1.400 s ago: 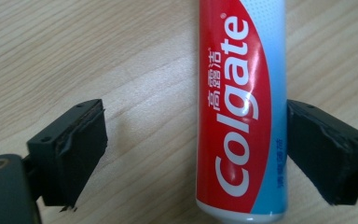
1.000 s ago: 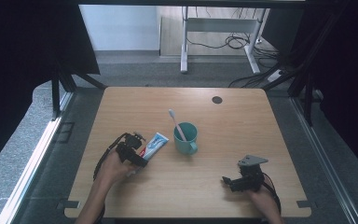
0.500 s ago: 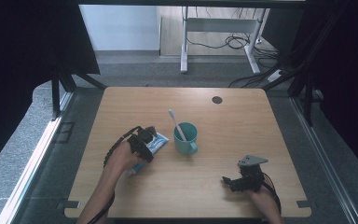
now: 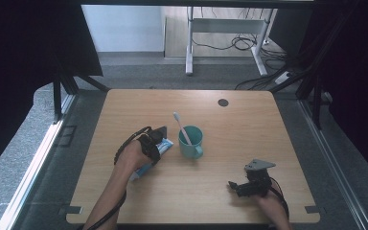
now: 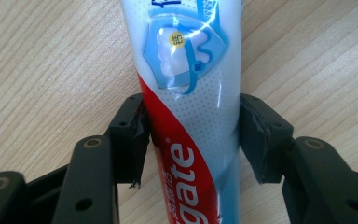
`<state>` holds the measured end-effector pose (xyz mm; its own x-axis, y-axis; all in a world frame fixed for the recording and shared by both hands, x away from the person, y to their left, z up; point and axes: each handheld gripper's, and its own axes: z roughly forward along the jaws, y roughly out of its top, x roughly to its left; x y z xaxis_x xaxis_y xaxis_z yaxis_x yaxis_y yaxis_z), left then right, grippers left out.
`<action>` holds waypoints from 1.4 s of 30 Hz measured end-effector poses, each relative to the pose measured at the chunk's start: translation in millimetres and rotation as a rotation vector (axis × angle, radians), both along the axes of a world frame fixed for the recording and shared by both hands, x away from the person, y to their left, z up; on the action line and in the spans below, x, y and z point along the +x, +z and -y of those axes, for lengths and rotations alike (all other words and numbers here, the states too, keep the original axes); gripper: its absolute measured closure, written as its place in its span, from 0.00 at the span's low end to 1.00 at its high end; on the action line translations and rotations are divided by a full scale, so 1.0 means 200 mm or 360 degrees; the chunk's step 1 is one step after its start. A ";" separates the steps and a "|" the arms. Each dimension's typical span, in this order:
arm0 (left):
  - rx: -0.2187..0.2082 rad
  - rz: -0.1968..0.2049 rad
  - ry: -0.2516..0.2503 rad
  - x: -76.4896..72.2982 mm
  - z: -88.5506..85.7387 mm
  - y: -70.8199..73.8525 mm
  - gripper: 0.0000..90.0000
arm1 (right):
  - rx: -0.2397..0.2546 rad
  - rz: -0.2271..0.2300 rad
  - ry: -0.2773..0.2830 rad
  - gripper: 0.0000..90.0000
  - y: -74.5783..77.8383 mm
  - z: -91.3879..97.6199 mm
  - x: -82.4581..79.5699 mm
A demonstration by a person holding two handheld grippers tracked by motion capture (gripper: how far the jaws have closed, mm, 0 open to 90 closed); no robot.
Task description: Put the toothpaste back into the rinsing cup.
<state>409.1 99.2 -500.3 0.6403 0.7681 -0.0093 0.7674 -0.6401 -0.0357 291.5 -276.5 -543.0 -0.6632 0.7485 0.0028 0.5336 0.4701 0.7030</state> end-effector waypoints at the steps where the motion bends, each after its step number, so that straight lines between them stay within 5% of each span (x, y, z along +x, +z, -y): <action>1: -0.0004 0.0004 0.0005 0.00 0.00 0.00 0.53 | 0.0000 0.0000 0.0000 0.02 0.00 0.00 0.00; 7: 0.0013 -0.0001 0.0010 -0.01 0.01 0.00 0.56 | 0.0000 0.0000 0.0000 0.02 0.00 0.00 0.00; 13: 0.0006 0.0010 -0.0027 -0.02 0.01 0.03 0.72 | -0.0001 0.0000 0.0001 0.02 0.00 0.00 0.00; 30: -0.0149 0.0008 -0.0054 -0.03 -0.04 0.05 0.82 | 0.0000 0.0000 0.0000 0.02 0.00 0.00 0.00; 42: -0.0281 0.0137 -0.0056 -0.07 -0.11 0.14 0.81 | -0.0001 0.0004 0.0003 0.02 0.00 0.00 0.00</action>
